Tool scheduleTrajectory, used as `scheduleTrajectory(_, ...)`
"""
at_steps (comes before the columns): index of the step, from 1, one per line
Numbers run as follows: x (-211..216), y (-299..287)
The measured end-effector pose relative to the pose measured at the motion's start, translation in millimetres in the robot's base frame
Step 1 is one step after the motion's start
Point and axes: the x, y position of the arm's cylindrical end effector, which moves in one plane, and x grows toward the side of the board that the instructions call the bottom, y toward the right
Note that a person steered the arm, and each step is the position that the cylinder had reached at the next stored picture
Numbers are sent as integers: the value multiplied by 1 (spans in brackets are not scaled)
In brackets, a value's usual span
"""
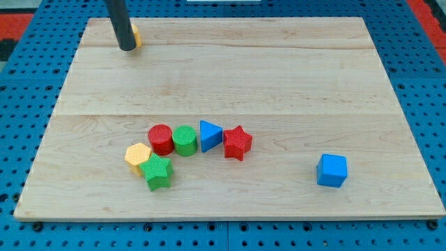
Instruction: Slide the blue cube to the center
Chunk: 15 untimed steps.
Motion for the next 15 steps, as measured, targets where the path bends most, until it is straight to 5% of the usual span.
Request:
scheduleTrajectory(2, 12, -8)
scheduleTrajectory(6, 137, 246)
scheduleTrajectory(7, 171, 368)
scheduleTrajectory(8, 246, 436)
scheduleTrajectory(9, 316, 410)
scheduleTrajectory(11, 254, 308)
scheduleTrajectory(13, 300, 310)
scheduleTrajectory(14, 297, 238)
scheduleTrajectory(15, 254, 236)
